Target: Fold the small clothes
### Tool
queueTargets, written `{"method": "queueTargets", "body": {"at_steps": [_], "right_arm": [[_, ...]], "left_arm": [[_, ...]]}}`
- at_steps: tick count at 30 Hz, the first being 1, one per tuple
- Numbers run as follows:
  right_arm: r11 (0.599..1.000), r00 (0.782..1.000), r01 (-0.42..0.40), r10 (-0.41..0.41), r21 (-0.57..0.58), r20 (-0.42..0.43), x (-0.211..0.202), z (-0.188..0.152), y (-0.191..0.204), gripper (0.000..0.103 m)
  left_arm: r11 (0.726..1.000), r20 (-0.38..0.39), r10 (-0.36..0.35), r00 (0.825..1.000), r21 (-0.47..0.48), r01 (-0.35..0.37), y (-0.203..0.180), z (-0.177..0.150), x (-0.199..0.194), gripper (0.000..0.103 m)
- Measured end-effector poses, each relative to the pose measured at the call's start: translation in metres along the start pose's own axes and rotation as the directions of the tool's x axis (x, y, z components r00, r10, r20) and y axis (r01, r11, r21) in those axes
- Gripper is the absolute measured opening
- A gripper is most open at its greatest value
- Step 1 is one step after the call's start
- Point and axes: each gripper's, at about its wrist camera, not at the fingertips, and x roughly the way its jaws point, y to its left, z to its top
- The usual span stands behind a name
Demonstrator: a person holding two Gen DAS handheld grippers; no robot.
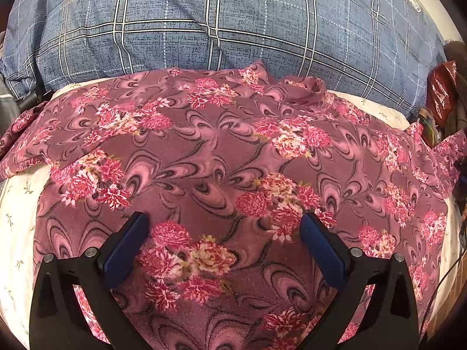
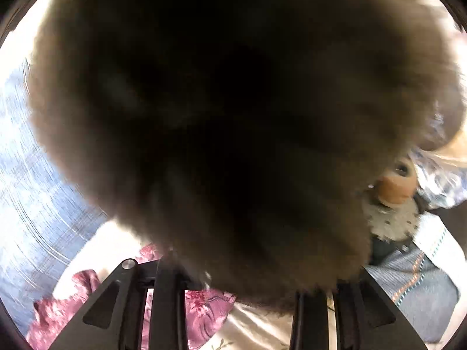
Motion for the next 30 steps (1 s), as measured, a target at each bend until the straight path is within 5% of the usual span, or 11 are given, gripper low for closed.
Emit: {"method": "queueTargets", "body": {"at_steps": [1,2,6,12,19,30], "right_arm": [[1.000,1.000,-0.010,0.010,-0.009,-0.002,0.001,0.001,0.002,0.026],[1.000,1.000,-0.020,0.020,-0.011,0.000,-0.001,0.001,0.002,0.009],[0.992,0.992,-0.124,0.124,0.013,-0.001,-0.025,-0.008,0.008,0.008],[0.942,0.949,-0.315,0.312,-0.115,-0.045,-0.082,-0.034,0.068,0.008],[0.834,0.865,-0.499,0.461,-0.236,-0.198,-0.097,-0.110,0.207,0.008],[0.639,0.707,-0.699,0.551,-0.320,-0.443,-0.166,-0.244,0.331,0.008]], "left_arm": [[1.000,0.000,0.000,1.000,0.001,0.000,0.000,0.000,0.000,0.103],[1.000,0.000,-0.001,1.000,-0.001,0.001,0.000,0.000,0.000,0.103],[1.000,-0.003,0.000,1.000,-0.001,0.000,-0.002,0.000,0.002,0.103],[1.000,-0.008,-0.022,1.000,-0.011,0.022,0.003,0.002,-0.001,0.103],[0.982,-0.073,-0.108,0.991,-0.160,0.095,0.033,0.016,-0.013,0.103],[0.970,-0.009,0.037,0.999,-0.239,-0.038,0.115,0.018,-0.086,0.103]]}}
